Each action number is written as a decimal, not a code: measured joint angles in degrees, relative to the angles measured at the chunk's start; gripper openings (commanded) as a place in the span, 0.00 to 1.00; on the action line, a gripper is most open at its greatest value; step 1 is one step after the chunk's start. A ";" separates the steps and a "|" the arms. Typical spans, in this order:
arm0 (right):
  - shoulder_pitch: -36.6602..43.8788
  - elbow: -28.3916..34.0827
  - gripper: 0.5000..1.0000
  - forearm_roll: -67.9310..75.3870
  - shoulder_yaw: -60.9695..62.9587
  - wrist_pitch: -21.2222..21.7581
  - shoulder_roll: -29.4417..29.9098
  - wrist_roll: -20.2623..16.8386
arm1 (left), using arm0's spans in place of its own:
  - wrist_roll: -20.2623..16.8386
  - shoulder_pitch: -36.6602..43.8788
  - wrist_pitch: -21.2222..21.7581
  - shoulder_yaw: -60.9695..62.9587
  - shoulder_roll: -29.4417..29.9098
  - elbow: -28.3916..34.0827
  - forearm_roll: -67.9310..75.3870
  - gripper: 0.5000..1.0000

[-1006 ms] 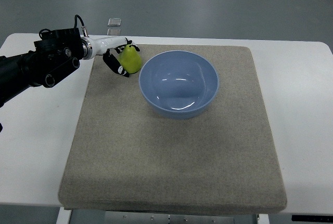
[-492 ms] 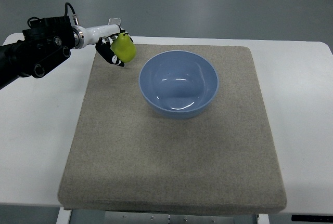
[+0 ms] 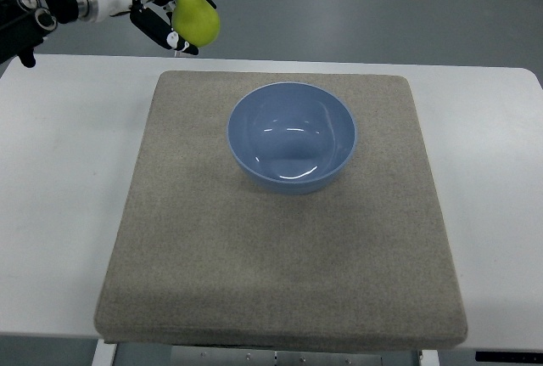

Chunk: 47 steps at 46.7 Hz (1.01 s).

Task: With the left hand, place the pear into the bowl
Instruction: 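Carry the pear over the light blue bowl and lower it inside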

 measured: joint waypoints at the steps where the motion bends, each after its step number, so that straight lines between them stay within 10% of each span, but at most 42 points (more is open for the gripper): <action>1: 0.00 0.00 0.85 0.00 -0.02 0.00 0.00 -0.01 | -0.01 -0.20 -0.95 -0.51 0.41 -0.49 -0.26 0.00; 19: 0.03 0.00 0.85 0.00 0.02 0.00 0.00 0.02 | -0.01 -0.68 -8.80 -3.66 2.18 -12.55 0.12 0.00; 47: 0.02 0.00 0.85 0.02 0.00 0.00 0.00 -0.02 | 0.14 3.80 -8.09 -3.35 -4.98 -15.81 7.07 0.00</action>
